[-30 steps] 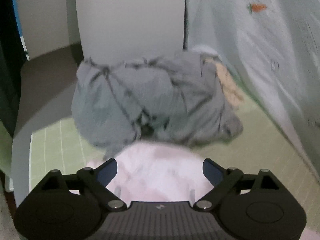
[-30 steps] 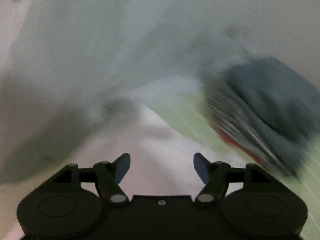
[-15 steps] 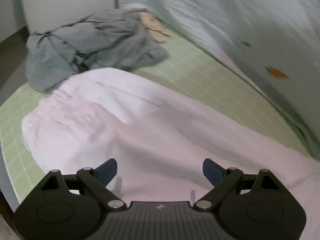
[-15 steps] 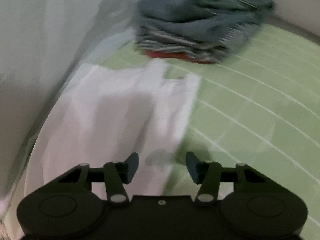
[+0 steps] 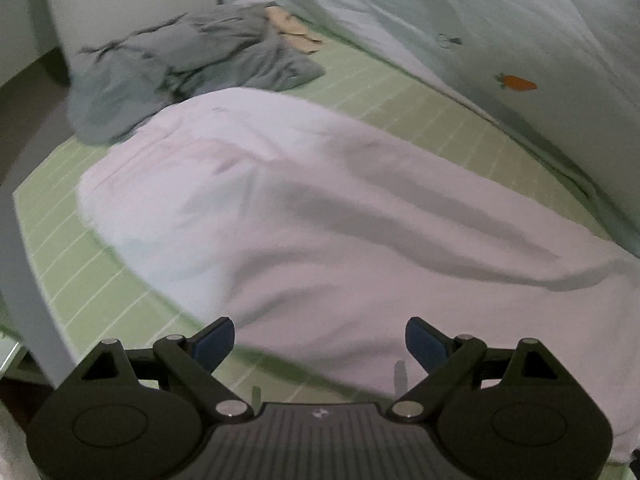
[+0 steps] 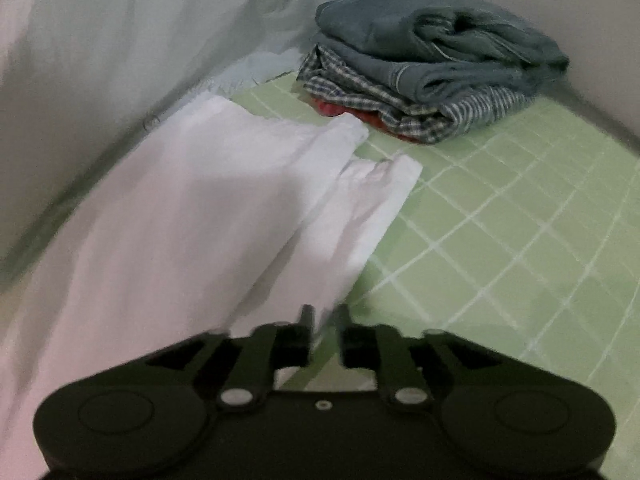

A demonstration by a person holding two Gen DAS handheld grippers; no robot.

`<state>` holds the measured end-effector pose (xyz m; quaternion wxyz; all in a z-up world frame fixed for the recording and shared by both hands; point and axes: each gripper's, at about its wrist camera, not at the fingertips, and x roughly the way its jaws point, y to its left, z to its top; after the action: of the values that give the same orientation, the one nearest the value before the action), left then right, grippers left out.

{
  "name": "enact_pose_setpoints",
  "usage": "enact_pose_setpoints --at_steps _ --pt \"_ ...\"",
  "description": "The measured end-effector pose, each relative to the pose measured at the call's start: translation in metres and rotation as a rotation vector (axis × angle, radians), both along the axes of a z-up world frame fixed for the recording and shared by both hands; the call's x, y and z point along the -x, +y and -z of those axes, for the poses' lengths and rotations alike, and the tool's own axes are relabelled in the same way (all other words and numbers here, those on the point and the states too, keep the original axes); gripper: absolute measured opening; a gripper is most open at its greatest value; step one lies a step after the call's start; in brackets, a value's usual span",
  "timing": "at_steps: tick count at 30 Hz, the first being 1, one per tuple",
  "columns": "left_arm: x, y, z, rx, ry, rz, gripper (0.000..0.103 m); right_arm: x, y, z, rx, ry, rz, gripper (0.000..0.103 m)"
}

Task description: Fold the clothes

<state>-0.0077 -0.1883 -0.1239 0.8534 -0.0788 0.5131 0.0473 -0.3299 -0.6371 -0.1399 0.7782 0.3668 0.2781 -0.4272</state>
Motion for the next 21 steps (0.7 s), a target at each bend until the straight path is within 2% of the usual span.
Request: enact_pose_setpoints --at_steps 1,3,5,9,13,16,21 --pt "0.006 0.006 -0.001 -0.001 -0.005 -0.008 0.092 0.005 0.007 -0.002 -0.023 -0.080 -0.001 0.061" --pt "0.020 0.016 -0.005 0.002 -0.021 -0.019 0.092 0.015 0.023 -0.008 -0.066 -0.244 -0.010 0.082" --pt "0.033 0.025 -0.009 -0.001 -0.037 -0.031 0.092 0.014 0.036 -0.006 -0.136 -0.383 -0.060 0.090" --pt "0.061 0.038 -0.012 -0.031 -0.044 -0.032 0.092 -0.007 0.056 0.022 -0.342 -0.514 -0.164 0.094" --pt "0.095 0.050 -0.017 -0.065 -0.042 -0.021 0.093 -0.029 0.073 0.042 -0.421 -0.493 -0.215 0.094" --pt "0.113 0.064 -0.016 -0.086 -0.041 0.000 0.093 -0.043 0.082 0.042 -0.430 -0.514 -0.260 0.094" --pt "0.112 0.095 -0.015 -0.075 -0.045 0.028 0.093 -0.065 0.097 0.051 -0.498 -0.545 -0.190 0.098"
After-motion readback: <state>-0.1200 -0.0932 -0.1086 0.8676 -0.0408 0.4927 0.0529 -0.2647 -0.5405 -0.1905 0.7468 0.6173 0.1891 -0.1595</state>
